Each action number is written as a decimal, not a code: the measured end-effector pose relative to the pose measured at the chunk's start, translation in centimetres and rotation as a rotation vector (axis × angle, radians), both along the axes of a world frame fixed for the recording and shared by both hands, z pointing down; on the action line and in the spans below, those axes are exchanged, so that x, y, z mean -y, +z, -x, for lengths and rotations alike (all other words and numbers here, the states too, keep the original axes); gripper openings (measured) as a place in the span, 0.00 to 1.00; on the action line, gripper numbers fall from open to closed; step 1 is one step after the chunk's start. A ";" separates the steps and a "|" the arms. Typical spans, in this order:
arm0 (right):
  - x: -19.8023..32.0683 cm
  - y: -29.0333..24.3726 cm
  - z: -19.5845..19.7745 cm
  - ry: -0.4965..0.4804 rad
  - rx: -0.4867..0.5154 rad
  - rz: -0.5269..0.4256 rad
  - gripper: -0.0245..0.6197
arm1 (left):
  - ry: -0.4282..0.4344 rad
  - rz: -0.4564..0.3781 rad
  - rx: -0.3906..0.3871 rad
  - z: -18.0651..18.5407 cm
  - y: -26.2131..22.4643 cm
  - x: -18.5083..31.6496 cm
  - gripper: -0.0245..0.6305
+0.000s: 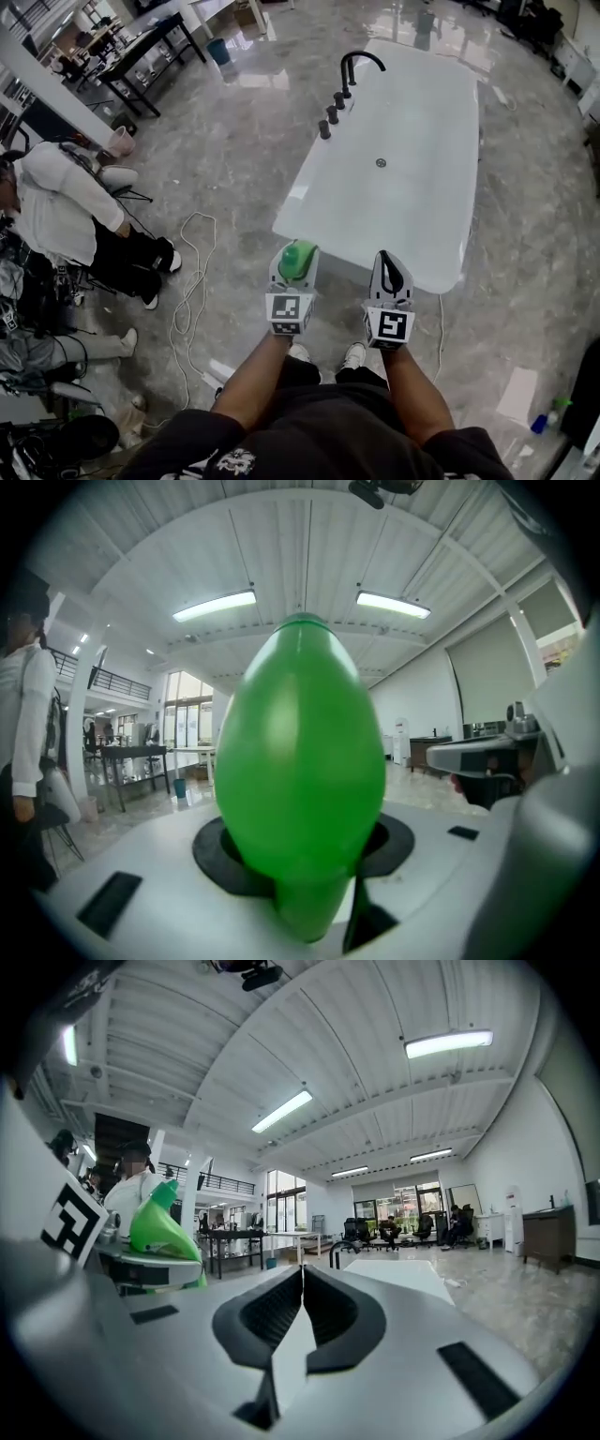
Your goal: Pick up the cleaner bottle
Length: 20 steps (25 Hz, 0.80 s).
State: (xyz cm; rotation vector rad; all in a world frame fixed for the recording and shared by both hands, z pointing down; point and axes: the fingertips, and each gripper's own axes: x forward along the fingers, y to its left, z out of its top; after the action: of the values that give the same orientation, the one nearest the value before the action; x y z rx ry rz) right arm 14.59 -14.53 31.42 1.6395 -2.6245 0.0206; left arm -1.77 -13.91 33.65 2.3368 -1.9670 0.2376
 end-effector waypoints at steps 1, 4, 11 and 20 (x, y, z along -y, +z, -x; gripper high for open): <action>0.1 -0.3 -0.5 0.015 -0.003 -0.006 0.06 | 0.015 -0.003 -0.006 -0.5 -0.3 0.2 0.32; 0.4 -1.0 -2.2 0.071 -0.011 -0.007 0.07 | 0.062 -0.002 -0.033 -2.1 -1.3 1.0 0.32; 0.7 -3.6 -3.3 0.209 -0.036 -0.036 0.07 | 0.201 -0.007 -0.033 -2.1 -3.3 3.2 0.32; 0.0 -6.3 0.2 0.330 -0.083 -0.077 0.06 | 0.279 -0.029 -0.016 3.6 -5.9 5.3 0.32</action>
State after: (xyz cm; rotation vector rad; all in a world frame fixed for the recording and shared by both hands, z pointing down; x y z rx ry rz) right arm 14.36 -14.54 25.07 2.0321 -2.2939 -0.1347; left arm -5.39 -19.26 27.74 2.6181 -1.6427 0.2075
